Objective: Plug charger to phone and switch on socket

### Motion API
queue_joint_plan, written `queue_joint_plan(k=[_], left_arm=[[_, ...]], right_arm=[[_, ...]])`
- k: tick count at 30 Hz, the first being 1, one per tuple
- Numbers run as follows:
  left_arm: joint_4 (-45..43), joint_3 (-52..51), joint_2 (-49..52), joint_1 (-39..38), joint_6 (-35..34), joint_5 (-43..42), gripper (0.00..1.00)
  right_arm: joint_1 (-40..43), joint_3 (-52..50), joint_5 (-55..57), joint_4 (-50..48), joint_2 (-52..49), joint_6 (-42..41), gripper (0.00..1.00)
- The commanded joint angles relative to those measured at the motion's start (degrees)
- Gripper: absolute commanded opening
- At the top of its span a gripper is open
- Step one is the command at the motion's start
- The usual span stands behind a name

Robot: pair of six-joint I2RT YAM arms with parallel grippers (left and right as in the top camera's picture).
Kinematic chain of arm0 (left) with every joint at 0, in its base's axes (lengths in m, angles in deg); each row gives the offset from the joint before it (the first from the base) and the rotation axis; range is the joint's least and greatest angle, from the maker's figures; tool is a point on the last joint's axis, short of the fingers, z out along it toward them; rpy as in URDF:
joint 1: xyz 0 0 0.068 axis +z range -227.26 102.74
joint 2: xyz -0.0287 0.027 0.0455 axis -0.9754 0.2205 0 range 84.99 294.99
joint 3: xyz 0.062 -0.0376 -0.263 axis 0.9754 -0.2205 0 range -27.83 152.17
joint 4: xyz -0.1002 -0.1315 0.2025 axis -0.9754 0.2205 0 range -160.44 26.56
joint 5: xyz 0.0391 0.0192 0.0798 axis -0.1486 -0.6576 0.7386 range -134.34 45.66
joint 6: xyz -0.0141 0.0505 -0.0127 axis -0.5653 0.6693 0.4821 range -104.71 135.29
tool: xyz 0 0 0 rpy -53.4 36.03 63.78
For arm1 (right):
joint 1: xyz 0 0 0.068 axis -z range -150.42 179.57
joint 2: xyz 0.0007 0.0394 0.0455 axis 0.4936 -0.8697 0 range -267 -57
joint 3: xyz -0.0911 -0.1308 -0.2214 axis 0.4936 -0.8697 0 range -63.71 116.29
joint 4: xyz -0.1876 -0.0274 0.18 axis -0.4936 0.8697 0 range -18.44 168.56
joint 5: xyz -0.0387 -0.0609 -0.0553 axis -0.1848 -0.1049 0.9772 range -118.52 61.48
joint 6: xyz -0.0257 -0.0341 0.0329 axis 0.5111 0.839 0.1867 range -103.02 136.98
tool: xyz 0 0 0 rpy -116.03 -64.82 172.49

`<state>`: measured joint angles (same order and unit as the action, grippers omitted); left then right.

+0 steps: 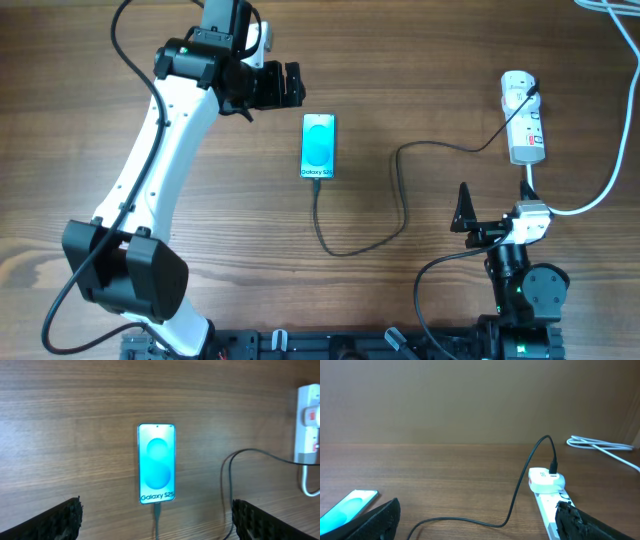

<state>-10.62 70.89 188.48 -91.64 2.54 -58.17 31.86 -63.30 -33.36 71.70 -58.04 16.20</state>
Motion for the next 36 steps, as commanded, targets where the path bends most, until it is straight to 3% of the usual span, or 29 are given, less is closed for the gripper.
queue_joint_plan(k=[1, 9, 17, 20, 24, 32, 36], left_arm=[[0.2, -1.7, -3.6, -1.7, 0.1, 7.1, 1.0], [-9.3, -19.9, -15.1, -3.7, 0.5, 10.7, 1.0], [-10.7, -33.4, -33.6, -3.6, 0.6, 16.5, 1.0], [-15.4, -41.5, -40.2, -1.7, 0.5, 15.6, 1.0], [-17.7, -50.6, -49.3, 2.0, 0.4, 7.6, 1.0], [-20.1, -60.1, -71.0, 4.7, 6.8, 7.5, 1.0], [-27.7, -67.4, -78.3, 4.7, 6.8, 7.6, 1.0]], right_arm=[[-0.3, -0.1, 0.8, -0.2, 0.6, 0.7, 1.0], [-0.3, -0.1, 0.8, -0.2, 0.6, 0.8, 1.0], [-0.3, -0.1, 0.8, -0.2, 0.6, 0.7, 1.0], [-0.3, -0.1, 0.8, -0.2, 0.6, 0.7, 1.0], [-0.3, -0.1, 0.8, -0.2, 0.6, 0.7, 1.0], [-0.3, -0.1, 0.8, -0.2, 0.6, 0.7, 1.0], [-0.3, -0.1, 0.8, -0.2, 0.6, 0.7, 1.0]])
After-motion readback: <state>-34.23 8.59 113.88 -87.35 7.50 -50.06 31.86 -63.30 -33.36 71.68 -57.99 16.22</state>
